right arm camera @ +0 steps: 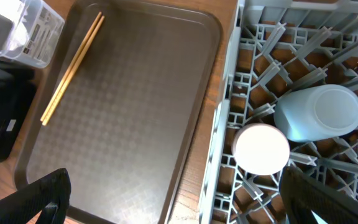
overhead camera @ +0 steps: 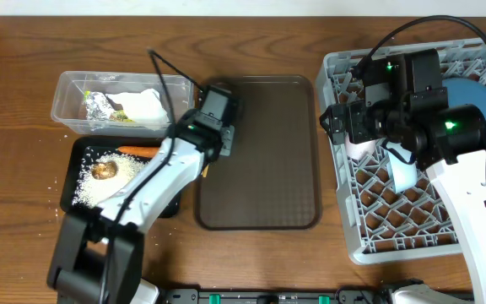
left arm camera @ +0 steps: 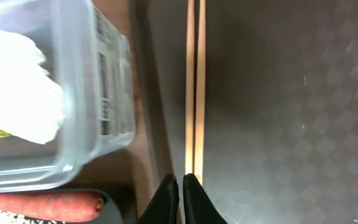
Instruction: Sort waste into correct bins and load items into the dishwasher rack
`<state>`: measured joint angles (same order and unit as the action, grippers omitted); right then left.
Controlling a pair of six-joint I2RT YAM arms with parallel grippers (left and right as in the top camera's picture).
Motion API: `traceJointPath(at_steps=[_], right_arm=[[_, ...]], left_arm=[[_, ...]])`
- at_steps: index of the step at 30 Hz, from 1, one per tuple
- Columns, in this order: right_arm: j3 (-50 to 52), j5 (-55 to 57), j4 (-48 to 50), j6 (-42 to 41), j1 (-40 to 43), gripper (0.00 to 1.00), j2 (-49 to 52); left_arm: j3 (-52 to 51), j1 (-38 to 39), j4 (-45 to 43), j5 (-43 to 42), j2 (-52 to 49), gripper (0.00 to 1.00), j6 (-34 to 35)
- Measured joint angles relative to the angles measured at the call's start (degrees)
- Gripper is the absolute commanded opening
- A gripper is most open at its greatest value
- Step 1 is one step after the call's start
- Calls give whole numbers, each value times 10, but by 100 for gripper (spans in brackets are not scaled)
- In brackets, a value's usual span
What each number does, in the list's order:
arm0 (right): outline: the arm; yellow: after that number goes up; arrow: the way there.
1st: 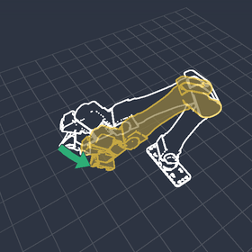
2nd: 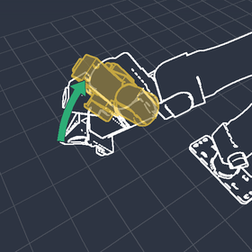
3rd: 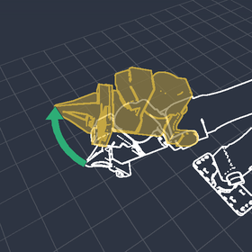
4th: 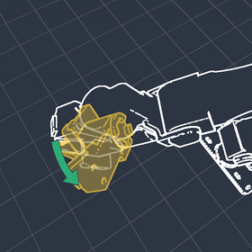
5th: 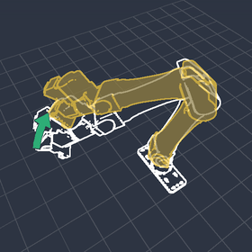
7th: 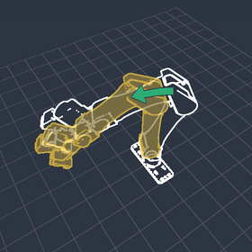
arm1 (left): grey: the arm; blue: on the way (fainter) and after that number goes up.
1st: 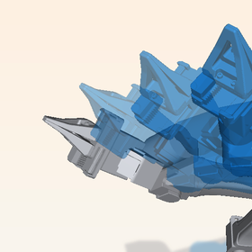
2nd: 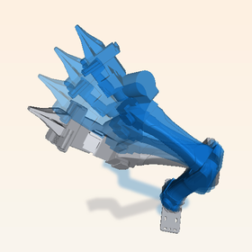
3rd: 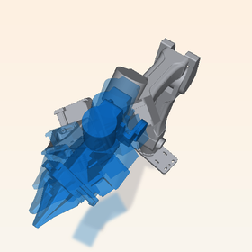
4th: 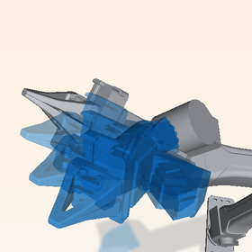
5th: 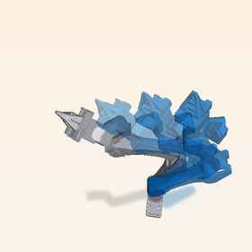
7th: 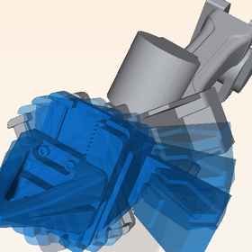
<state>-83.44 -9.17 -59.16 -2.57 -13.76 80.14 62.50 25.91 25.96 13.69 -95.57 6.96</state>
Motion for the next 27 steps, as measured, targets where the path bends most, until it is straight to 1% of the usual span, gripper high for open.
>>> traceJointPath(at_steps=[9,17,27], right_arm=[[0,0,-2,0,0,99,0],[0,0,-2,0,0,99,0],[0,0,-2,0,0,99,0]], left_arm=[[-3,3,-3,30,-89,6,-11],[-3,5,-18,51,-114,6,-13],[-3,8,-19,40,-129,6,-15]])
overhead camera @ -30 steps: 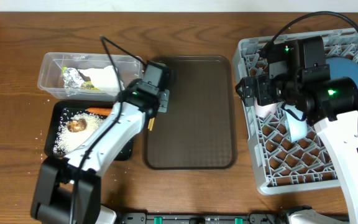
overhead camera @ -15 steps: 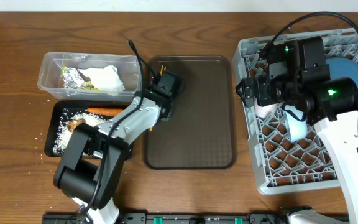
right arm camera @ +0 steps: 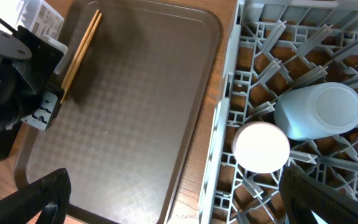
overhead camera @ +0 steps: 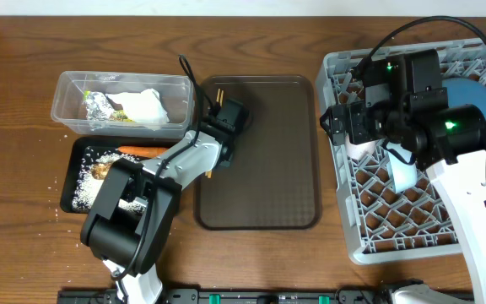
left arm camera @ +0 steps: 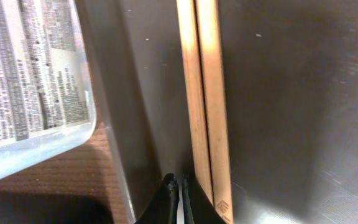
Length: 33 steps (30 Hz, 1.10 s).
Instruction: Sort waste into correct bins and load items into the dishwasher rack
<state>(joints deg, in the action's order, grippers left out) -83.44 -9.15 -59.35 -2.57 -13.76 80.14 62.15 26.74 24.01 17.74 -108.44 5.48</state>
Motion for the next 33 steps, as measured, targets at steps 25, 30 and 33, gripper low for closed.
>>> traceJointPath(at_steps=[25,30,33], right_arm=[[0,0,-3,0,0,99,0],[0,0,-7,0,0,99,0],[0,0,-9,0,0,99,0]], left_arm=[[0,60,-22,-15,116,6,-9],[0,33,-39,-15,113,6,-5],[0,17,-51,-15,94,6,1]])
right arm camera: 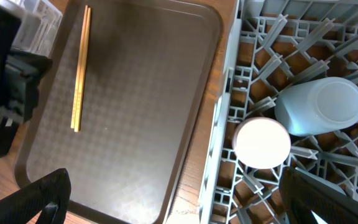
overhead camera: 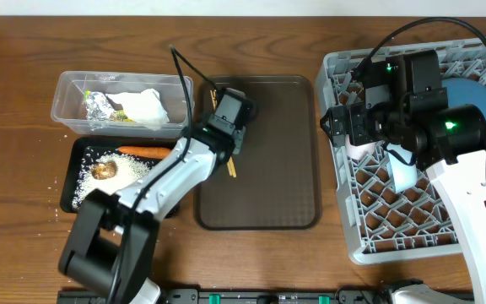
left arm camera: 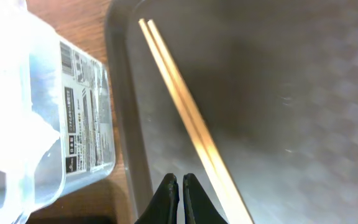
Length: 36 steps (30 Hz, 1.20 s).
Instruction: Sort waste into correct bins and load items into the dishwasher rack
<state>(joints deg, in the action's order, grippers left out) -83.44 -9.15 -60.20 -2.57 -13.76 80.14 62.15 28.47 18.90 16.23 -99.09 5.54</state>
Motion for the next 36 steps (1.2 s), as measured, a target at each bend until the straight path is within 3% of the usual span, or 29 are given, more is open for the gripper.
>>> traceJointPath(at_steps=[17,36], right_arm=[[0,0,-4,0,0,99,0],[0,0,-4,0,0,99,0]], left_arm=[[0,-10,-90,9,-112,6,2],[0,18,-116,5,-119,6,-11]])
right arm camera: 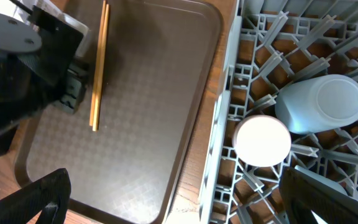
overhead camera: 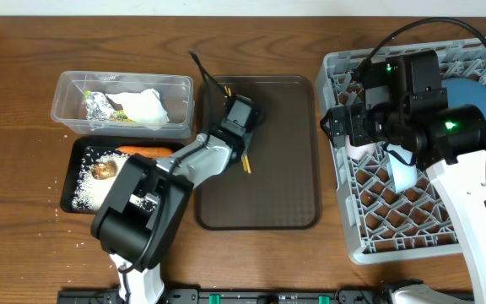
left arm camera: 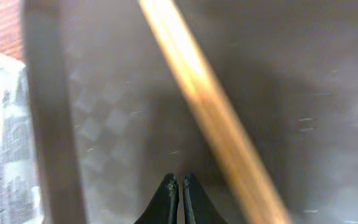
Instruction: Sort waste into correct bins and load items into the dishwasher rack
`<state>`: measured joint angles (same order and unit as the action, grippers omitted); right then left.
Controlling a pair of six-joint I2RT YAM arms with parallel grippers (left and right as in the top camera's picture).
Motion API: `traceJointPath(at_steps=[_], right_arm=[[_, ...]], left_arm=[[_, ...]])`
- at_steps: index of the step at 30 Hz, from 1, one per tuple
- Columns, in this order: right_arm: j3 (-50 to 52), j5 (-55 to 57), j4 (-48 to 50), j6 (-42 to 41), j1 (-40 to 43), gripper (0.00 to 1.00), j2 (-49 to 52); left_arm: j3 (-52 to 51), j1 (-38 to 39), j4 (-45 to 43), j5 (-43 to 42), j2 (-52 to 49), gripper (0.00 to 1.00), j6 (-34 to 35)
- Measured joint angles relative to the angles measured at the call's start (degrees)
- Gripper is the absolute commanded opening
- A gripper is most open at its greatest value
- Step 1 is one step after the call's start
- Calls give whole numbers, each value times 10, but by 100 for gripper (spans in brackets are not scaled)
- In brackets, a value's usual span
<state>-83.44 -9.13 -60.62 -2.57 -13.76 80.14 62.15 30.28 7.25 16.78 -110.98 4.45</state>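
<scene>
A pair of wooden chopsticks (right arm camera: 98, 65) lies on the left part of the brown tray (overhead camera: 277, 186). In the left wrist view the chopsticks (left arm camera: 210, 106) show as a blurred slanted bar. My left gripper (left arm camera: 179, 180) is low over the tray, shut and holding nothing, its tips just left of the chopsticks. It appears in the overhead view as the left gripper (overhead camera: 240, 108). My right gripper (right arm camera: 179, 208) hangs open over the left edge of the grey dishwasher rack (overhead camera: 369, 228). The rack holds a white cup (right arm camera: 263, 140) and a pale blue cup (right arm camera: 325, 112).
A clear bin (overhead camera: 125, 101) with foil and white paper stands left of the tray. In front of that bin is a black bin (overhead camera: 83, 152) with a carrot and rice. Loose rice lies on the wood beside the black bin. A blue plate (overhead camera: 475, 89) stands in the rack.
The chopsticks lie farther right on the tray and are slightly turned. My left gripper is closer to the tray surface and still shut. The right arm has not moved.
The chopsticks first lay slanted along the tray's left rim, my shut left gripper at their near end. Then the gripper was close against them. Later they lay straight, parallel to the rim. Now they lie farther into the tray. The right gripper stayed open over the rack.
</scene>
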Motion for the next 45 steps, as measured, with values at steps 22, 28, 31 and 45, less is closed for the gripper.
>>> traceJointPath(at_steps=[22,28,31,45], right_arm=[[0,-20,46,0,0,99,0],[0,-26,103,0,-45,99,6],[0,-28,143,-2,-76,99,25],[-1,155,336,-94,-209,97,241]], left_arm=[[-7,36,6,81,156,7,0],[-7,12,6,88,356,32,15],[-6,-19,20,91,427,54,30],[-6,-81,187,86,530,92,79]])
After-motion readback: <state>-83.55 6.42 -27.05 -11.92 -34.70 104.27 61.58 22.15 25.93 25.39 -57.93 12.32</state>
